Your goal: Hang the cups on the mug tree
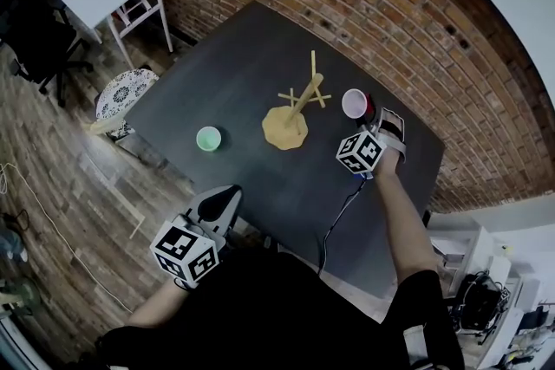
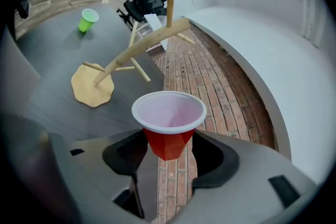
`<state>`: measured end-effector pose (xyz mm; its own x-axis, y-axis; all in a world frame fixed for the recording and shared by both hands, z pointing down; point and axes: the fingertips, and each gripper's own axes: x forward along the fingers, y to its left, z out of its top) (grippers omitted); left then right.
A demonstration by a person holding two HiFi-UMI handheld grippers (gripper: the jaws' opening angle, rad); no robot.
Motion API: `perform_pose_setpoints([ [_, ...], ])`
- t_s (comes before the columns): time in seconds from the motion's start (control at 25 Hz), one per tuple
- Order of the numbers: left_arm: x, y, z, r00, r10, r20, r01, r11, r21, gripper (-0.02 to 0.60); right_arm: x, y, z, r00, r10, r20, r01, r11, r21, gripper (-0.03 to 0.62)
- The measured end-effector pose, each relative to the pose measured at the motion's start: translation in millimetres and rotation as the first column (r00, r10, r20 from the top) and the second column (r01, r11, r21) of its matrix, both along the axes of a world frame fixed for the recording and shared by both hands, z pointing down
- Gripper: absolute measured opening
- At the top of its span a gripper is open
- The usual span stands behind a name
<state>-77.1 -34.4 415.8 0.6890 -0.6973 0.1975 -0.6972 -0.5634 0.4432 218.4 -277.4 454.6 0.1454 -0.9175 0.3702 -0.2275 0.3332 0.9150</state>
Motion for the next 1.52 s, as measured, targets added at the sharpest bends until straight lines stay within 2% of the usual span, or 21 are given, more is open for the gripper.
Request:
perform_pose_setpoints([
  [0.16, -1, 0, 4, 1.0, -0.015, -0.005, 0.015, 1.0, -0.013, 0.021, 0, -11, 16, 0.997, 0.0, -0.08, -0.004, 0.999, -0.039, 0.287],
  [0.44, -4, 2, 9, 0.999, -0.034, 0.0, 0.034, 0.999, -0.03, 0.021, -31, -24, 25, 0.975, -0.051, -0.214, 0.046, 0.999, -0.026, 0.287],
  [0.68, -10, 1, 11, 0.998, -0.064, 0.004, 0.064, 0.997, -0.049, 0.021, -55, -27, 33, 0.967, -0.088, -0.239, 0.081, 0.996, -0.036, 0.287],
  [0.92, -14, 2, 14, 0.997, -0.081, 0.01, 0.081, 0.995, -0.063, 0.021, -77, -18, 48, 0.931, -0.153, -0.33, 0.144, 0.988, -0.051, 0.288],
  [1.16, -17, 2, 18, 0.997, -0.083, 0.002, 0.083, 0.993, -0.079, 0.021, -95, -10, 55, 0.922, -0.194, -0.336, 0.189, 0.981, -0.046, 0.288],
  [1.52, -16, 6, 17, 0.998, -0.067, 0.002, 0.067, 0.995, -0.078, 0.021, -115, 9, 52, 0.931, -0.258, -0.256, 0.255, 0.966, -0.047, 0.289],
])
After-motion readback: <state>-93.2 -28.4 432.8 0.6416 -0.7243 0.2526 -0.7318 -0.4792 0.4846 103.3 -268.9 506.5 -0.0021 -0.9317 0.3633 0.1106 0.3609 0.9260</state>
